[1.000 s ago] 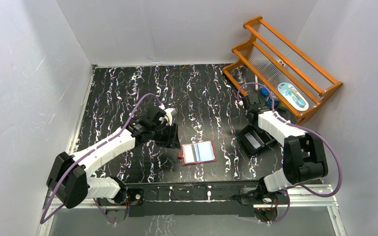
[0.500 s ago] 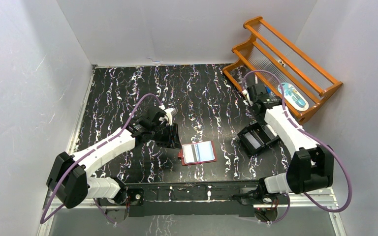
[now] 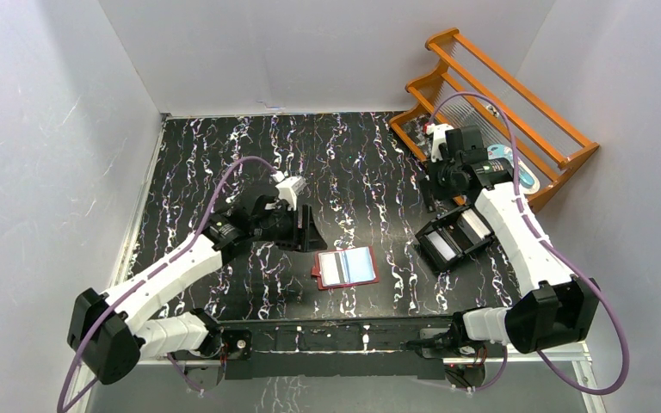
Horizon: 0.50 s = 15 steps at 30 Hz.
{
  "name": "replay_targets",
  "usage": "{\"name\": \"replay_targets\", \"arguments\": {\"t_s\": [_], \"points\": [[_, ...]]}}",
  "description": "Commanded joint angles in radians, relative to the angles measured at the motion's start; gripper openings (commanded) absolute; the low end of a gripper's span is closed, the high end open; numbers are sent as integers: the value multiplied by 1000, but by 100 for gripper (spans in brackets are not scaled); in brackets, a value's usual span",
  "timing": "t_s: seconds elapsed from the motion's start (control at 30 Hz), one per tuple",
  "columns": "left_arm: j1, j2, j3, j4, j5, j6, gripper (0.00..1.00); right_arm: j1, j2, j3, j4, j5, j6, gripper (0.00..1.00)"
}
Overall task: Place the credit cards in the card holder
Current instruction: Pick up the credit card from the card box, then place the credit card in the card box.
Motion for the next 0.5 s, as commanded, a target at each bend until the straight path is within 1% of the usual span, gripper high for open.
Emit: {"name": "replay_targets", "arguments": {"t_s": [0.0,0.1,0.2,0.27,0.3,0.33,0.47], "points": [[0,-59,43,45,24,-57,57,-3,-48,14,124,-307,213,0],[0,-50,64,55,28,-111,57,-3,-82,-50,230,-481,305,0],[0,-46,47,118,56,-174,57,-3,-116,-108,320,-525,370,0],[0,-42,31,150,80,-189,57,-3,-112,-108,321,-539,362,0],[0,-40,27,151,79,-192,57,-4,-105,-97,297,-522,326,0],[0,-41,22,146,72,-192,57,-4,-98,-82,263,-471,301,0],[0,-53,-2,127,48,-182,57,-6,-45,36,56,-165,141,1]]}}
